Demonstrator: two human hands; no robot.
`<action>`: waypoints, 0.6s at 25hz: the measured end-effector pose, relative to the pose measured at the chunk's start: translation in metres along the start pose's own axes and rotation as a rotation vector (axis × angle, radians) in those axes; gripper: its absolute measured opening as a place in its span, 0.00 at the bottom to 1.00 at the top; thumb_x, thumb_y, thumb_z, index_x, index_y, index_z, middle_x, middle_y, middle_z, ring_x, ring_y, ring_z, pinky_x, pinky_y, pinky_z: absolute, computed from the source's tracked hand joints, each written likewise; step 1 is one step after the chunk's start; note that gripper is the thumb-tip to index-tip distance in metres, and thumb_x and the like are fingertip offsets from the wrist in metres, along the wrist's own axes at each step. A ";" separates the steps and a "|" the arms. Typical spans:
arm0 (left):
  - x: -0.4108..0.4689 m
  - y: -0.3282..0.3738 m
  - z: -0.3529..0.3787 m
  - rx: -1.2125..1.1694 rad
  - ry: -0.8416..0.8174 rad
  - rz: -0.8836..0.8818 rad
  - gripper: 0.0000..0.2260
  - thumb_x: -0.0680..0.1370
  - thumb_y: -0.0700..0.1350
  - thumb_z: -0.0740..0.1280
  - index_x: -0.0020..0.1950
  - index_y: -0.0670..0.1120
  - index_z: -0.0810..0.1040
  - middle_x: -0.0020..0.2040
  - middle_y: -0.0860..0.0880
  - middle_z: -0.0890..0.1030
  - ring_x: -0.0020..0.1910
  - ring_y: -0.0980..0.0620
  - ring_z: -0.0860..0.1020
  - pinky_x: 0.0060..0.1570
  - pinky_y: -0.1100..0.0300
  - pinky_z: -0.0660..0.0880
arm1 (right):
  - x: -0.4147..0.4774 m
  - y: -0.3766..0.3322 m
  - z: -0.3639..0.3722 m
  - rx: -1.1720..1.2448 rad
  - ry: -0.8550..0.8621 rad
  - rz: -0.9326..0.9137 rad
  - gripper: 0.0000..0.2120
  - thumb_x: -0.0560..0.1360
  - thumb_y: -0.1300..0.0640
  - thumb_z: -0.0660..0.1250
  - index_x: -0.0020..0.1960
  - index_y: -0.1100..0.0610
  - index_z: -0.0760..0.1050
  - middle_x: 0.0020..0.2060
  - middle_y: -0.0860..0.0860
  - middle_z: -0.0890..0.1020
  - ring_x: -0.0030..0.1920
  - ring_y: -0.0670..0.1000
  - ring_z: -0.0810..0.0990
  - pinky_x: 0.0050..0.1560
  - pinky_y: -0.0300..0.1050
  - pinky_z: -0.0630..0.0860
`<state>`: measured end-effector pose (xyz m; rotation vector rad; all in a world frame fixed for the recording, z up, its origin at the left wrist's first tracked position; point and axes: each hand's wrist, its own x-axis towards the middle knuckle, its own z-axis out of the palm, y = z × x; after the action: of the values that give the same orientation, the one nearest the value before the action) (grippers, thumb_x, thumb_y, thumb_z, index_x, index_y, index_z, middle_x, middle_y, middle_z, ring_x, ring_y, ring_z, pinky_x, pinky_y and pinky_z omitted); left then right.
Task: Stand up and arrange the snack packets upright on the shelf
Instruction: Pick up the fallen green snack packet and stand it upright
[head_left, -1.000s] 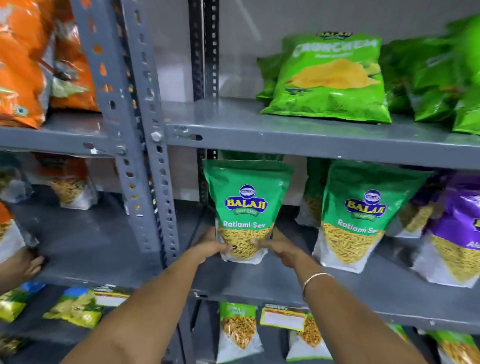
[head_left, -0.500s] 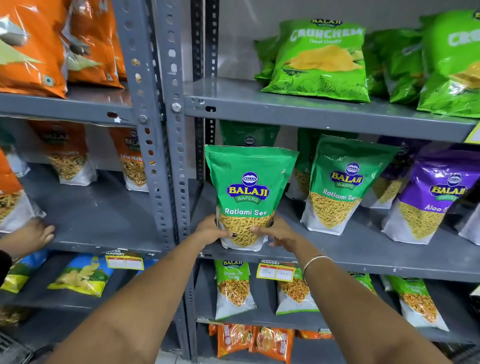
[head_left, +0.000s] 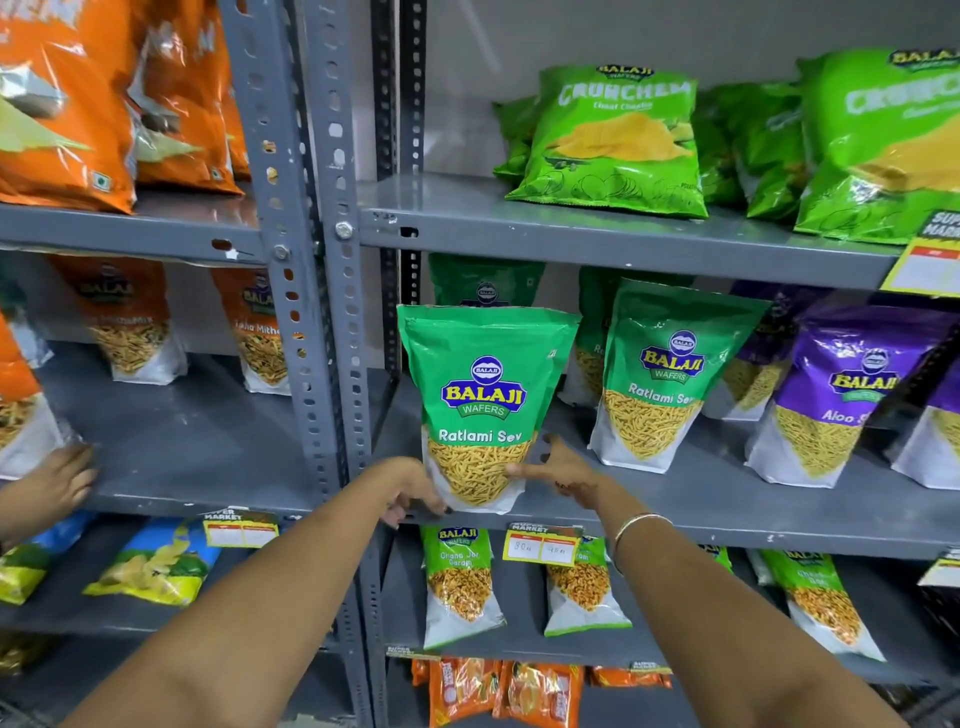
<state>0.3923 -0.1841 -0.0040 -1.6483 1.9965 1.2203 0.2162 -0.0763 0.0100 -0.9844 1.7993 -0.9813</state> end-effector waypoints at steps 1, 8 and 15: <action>-0.006 0.007 0.002 0.092 -0.114 -0.078 0.17 0.76 0.47 0.66 0.60 0.38 0.72 0.62 0.42 0.75 0.62 0.47 0.75 0.61 0.56 0.73 | 0.001 0.005 -0.013 -0.024 0.038 0.028 0.44 0.71 0.56 0.71 0.75 0.64 0.47 0.76 0.59 0.57 0.75 0.59 0.58 0.71 0.54 0.63; -0.001 0.132 0.077 0.109 -0.226 0.285 0.07 0.79 0.44 0.61 0.47 0.41 0.73 0.45 0.45 0.77 0.56 0.42 0.78 0.59 0.47 0.76 | -0.002 0.062 -0.149 -0.011 0.295 0.092 0.35 0.72 0.61 0.70 0.73 0.64 0.56 0.65 0.57 0.72 0.55 0.51 0.72 0.41 0.38 0.72; 0.064 0.227 0.122 -0.355 0.336 0.409 0.41 0.71 0.43 0.73 0.76 0.40 0.52 0.75 0.41 0.63 0.73 0.44 0.65 0.66 0.58 0.65 | 0.064 0.098 -0.243 0.168 0.229 -0.032 0.47 0.64 0.62 0.76 0.73 0.65 0.52 0.71 0.56 0.64 0.72 0.56 0.64 0.72 0.56 0.64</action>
<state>0.1316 -0.1380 -0.0247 -1.7504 2.5381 1.6041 -0.0499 -0.0389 -0.0139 -0.8257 1.8540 -1.2870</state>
